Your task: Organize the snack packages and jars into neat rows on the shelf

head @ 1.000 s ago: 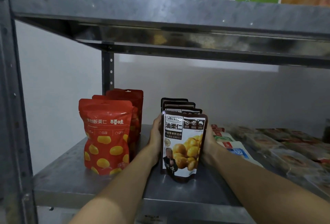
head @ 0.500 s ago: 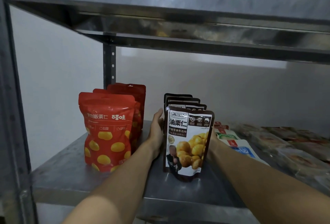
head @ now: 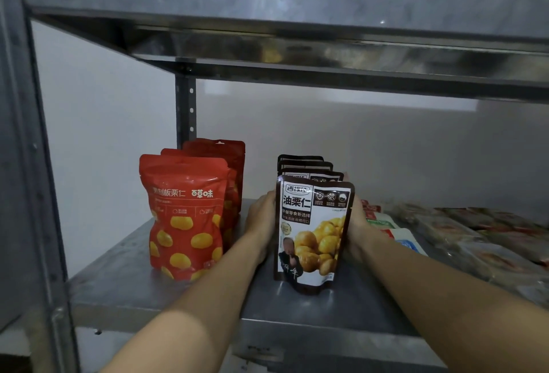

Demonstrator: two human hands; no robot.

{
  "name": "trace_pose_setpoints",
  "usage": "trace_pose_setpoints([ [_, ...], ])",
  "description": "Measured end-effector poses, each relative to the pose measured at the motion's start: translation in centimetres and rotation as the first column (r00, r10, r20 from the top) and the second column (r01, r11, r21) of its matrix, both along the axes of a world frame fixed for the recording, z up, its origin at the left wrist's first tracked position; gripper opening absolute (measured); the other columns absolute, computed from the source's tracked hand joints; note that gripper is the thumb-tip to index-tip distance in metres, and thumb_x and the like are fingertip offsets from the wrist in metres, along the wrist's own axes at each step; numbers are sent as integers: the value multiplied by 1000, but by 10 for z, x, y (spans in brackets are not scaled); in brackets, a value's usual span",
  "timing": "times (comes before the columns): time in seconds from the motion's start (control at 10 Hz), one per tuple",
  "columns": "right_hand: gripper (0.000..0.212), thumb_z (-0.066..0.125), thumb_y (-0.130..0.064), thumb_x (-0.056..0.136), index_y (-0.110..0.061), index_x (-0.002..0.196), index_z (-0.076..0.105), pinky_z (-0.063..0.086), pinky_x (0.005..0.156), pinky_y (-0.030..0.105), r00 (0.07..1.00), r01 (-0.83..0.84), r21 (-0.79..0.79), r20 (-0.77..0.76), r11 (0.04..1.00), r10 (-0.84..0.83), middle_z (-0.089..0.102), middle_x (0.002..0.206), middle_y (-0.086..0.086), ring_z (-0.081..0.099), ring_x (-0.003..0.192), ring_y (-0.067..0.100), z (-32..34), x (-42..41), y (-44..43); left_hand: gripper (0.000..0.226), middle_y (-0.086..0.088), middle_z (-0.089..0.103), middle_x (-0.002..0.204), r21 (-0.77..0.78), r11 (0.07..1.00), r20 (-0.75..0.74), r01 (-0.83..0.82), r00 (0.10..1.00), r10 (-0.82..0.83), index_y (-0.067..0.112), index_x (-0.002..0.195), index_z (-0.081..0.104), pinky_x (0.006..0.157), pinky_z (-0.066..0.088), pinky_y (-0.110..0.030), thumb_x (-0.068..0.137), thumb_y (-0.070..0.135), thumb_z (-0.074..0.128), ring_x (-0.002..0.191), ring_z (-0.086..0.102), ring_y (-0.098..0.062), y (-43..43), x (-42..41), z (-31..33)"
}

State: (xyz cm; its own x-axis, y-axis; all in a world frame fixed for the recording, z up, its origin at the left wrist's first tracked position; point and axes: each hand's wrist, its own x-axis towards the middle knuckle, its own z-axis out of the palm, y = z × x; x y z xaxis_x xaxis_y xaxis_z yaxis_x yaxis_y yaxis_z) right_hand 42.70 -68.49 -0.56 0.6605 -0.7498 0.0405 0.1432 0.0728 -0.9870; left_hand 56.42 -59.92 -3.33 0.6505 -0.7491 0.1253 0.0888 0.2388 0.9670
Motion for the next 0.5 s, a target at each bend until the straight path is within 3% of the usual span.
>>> trace_pose_setpoints([
  [0.1,79,35,-80,80,-24,128,63,35,112,50,991,118,-122,-55,986,-125,68,124,4,60,119,23,3,-10,0,30,-5,74,90,75,988,128,-137,984,127,14,93,68,74,47,-29,92,35,48,84,67,-22,16,-8,2],
  [0.2,77,36,-76,84,-23,136,55,33,112,51,975,161,-236,-112,958,-191,60,135,3,54,123,22,10,-27,8,30,-6,74,99,119,979,224,-164,965,135,17,94,68,78,47,-30,93,36,45,88,65,-20,30,-13,-2],
  [0.3,68,42,-71,87,-24,132,59,34,110,50,961,174,-320,-153,931,-232,59,136,2,52,124,24,20,-44,21,33,-3,71,110,178,958,251,-223,952,175,21,108,68,96,47,-38,93,38,43,103,63,-23,45,-19,-2],
  [0.5,59,47,-55,95,-17,140,51,34,111,41,956,206,-397,-114,895,-270,52,143,5,47,131,25,22,-74,38,30,-5,68,112,208,926,295,-315,923,248,19,114,65,100,44,-42,97,27,42,107,60,-26,77,-48,8],
])
